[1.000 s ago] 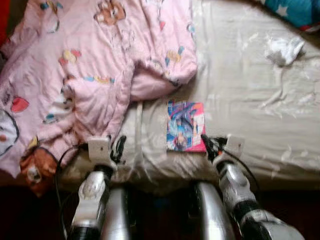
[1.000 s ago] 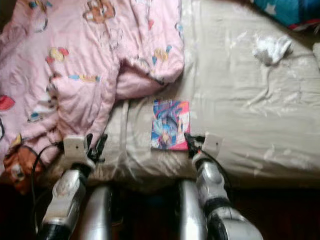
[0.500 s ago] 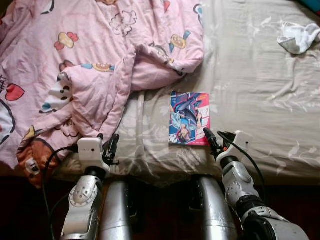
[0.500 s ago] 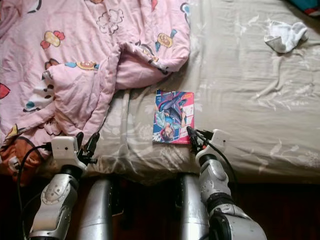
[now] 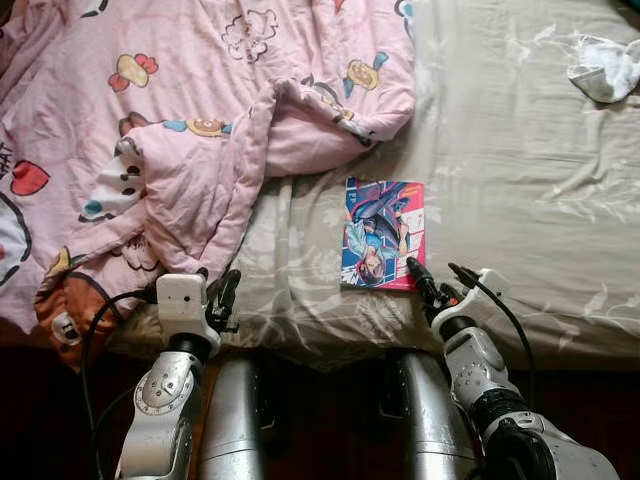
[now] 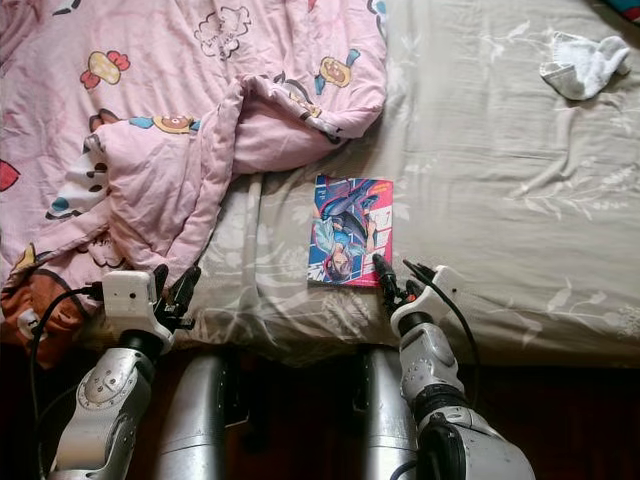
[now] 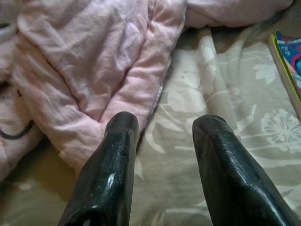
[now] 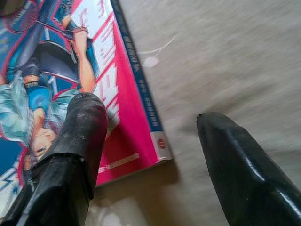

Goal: Clean up the room

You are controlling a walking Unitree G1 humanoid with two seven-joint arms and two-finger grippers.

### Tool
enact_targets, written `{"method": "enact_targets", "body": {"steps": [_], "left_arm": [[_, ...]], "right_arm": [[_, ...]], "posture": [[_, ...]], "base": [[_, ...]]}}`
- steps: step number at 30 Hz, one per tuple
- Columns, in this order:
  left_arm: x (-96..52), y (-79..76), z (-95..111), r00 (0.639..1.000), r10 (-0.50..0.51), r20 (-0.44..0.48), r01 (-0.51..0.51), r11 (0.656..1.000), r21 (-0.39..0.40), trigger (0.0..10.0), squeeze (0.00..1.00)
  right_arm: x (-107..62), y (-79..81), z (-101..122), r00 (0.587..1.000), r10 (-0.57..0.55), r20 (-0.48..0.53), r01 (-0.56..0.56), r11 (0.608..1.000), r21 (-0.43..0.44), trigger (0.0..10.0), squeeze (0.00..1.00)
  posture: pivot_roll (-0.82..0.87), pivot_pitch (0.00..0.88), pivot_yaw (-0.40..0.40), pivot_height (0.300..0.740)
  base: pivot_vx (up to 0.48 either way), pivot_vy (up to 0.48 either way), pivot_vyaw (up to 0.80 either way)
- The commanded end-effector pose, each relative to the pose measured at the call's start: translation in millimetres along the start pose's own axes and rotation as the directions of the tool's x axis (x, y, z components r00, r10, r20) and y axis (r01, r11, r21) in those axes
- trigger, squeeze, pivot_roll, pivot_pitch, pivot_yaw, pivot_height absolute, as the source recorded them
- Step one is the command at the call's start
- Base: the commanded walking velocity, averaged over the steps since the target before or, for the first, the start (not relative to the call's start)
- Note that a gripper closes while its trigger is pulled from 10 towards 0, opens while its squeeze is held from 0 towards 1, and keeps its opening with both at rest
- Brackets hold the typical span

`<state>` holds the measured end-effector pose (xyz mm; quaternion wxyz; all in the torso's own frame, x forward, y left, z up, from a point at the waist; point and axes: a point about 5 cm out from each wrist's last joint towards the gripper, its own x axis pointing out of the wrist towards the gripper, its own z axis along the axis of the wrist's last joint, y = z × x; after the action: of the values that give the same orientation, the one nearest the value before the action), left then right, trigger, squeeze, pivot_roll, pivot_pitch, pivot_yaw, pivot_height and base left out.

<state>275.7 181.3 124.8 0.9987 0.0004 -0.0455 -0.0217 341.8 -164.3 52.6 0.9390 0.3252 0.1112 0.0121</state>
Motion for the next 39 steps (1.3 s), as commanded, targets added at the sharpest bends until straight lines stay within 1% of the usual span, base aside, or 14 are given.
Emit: {"method": "enact_targets", "body": {"steps": [1, 2, 3, 9, 13, 15, 18, 19, 23, 25, 27, 30, 35, 39], "left_arm": [[-8.1, 3.1, -7.2, 0.999, 0.014, -0.044, -0.013, 1.000, 0.014, 10.0, 0.00], [-8.8, 4.0, -6.6, 0.999, 0.016, -0.045, -0.016, 1.000, 0.016, 10.0, 0.00], [-9.3, 4.3, -6.6, 0.999, 0.017, -0.048, -0.016, 1.000, 0.017, 10.0, 0.00], [-11.8, 4.1, -6.7, 0.998, 0.017, -0.059, -0.016, 1.000, 0.018, 10.0, 0.00], [-13.8, 4.6, -5.5, 0.998, 0.017, -0.065, -0.015, 1.000, 0.021, 10.0, 0.00], [-14.5, 4.8, -5.1, 0.998, 0.018, -0.066, -0.017, 1.000, 0.022, 10.0, 0.00], [-15.3, 4.4, -3.9, 0.998, 0.019, -0.066, -0.017, 1.000, 0.023, 10.0, 0.00], [-15.8, 4.5, -3.2, 0.998, 0.020, -0.065, -0.018, 1.000, 0.024, 10.0, 0.00], [-18.0, 5.6, -1.4, 0.997, 0.024, -0.069, -0.022, 0.999, 0.026, 10.0, 0.00], [-18.3, 5.9, -1.4, 0.997, 0.025, -0.070, -0.023, 0.999, 0.027, 10.0, 0.00], [-19.8, 6.8, -1.2, 0.997, 0.028, -0.074, -0.026, 0.999, 0.029, 10.0, 0.00], [-20.0, 6.7, -1.0, 0.997, 0.028, -0.076, -0.026, 0.999, 0.029, 10.0, 0.00], [-20.5, 6.4, 0.3, 0.997, 0.031, -0.077, -0.028, 0.999, 0.031, 10.0, 0.00], [-21.7, 6.2, 1.9, 0.997, 0.033, -0.075, -0.031, 0.999, 0.032, 10.0, 0.00]], "right_arm": [[-7.5, -6.5, -19.1, 0.998, -0.010, -0.066, 0.013, 0.999, 0.039, 10.0, 0.00], [-6.7, -2.4, -20.2, 0.997, 0.027, -0.069, -0.024, 0.999, 0.043, 10.0, 0.00], [-6.5, -1.1, -20.5, 0.997, 0.038, -0.068, -0.035, 0.998, 0.044, 10.0, 0.00], [-7.8, -1.5, -23.6, 0.996, 0.045, -0.077, -0.040, 0.997, 0.062, 10.0, 0.00], [-13.5, -7.1, -34.2, 0.993, 0.035, -0.114, -0.024, 0.996, 0.089, 10.0, 0.00], [-18.4, -13.0, -41.8, 0.990, 0.013, -0.141, 0.004, 0.993, 0.114, 10.0, 0.00], [-22.5, -17.1, -47.1, 0.987, 0.007, -0.158, 0.014, 0.991, 0.132, 10.0, 0.00], [-24.4, -18.2, -50.0, 0.987, 0.013, -0.163, 0.014, 0.986, 0.166, 10.0, 0.00], [-26.7, -19.4, -52.9, 0.987, 0.025, -0.157, 0.011, 0.975, 0.221, 10.0, 0.00], [-26.9, -19.5, -53.1, 0.988, 0.025, -0.155, 0.011, 0.974, 0.228, 10.0, 0.00], [-25.0, -16.5, -50.7, 0.990, 0.049, -0.132, -0.011, 0.962, 0.274, 10.0, 0.00], [-23.5, -13.6, -48.7, 0.990, 0.076, -0.118, -0.038, 0.955, 0.295, 10.0, 0.00], [-22.5, -12.4, -47.2, 0.992, 0.079, -0.101, -0.042, 0.944, 0.327, 10.0, 0.00], [-23.6, -11.0, -50.6, 0.989, 0.101, -0.109, -0.056, 0.933, 0.356, 10.0, 0.00]], "posture": [[0.12, 0.582, 0.039, 0.614], [0.12, 0.585, 0.040, 0.614], [0.12, 0.586, 0.040, 0.614], [0.13, 0.592, 0.042, 0.614], [0.14, 0.603, 0.045, 0.614], [0.14, 0.606, 0.046, 0.614], [0.15, 0.608, 0.047, 0.614], [0.15, 0.609, 0.048, 0.614], [0.17, 0.618, 0.053, 0.614], [0.17, 0.618, 0.053, 0.614], [0.17, 0.621, 0.056, 0.614], [0.17, 0.622, 0.057, 0.614], [0.18, 0.628, 0.056, 0.614], [0.18, 0.635, 0.056, 0.614]], "base": [[0.000, 0.000, 0.00], [0.000, 0.000, 0.00], [0.000, 0.000, 0.00], [0.000, 0.000, 0.00], [0.000, 0.000, 0.00], [0.000, 0.000, 0.00], [0.000, 0.000, 0.00], [0.000, 0.000, 0.00], [0.000, 0.000, 0.00], [0.000, 0.000, 0.00], [0.000, 0.000, 0.00], [0.000, 0.000, 0.00], [0.000, 0.000, 0.00], [0.000, 0.000, 0.00]]}}
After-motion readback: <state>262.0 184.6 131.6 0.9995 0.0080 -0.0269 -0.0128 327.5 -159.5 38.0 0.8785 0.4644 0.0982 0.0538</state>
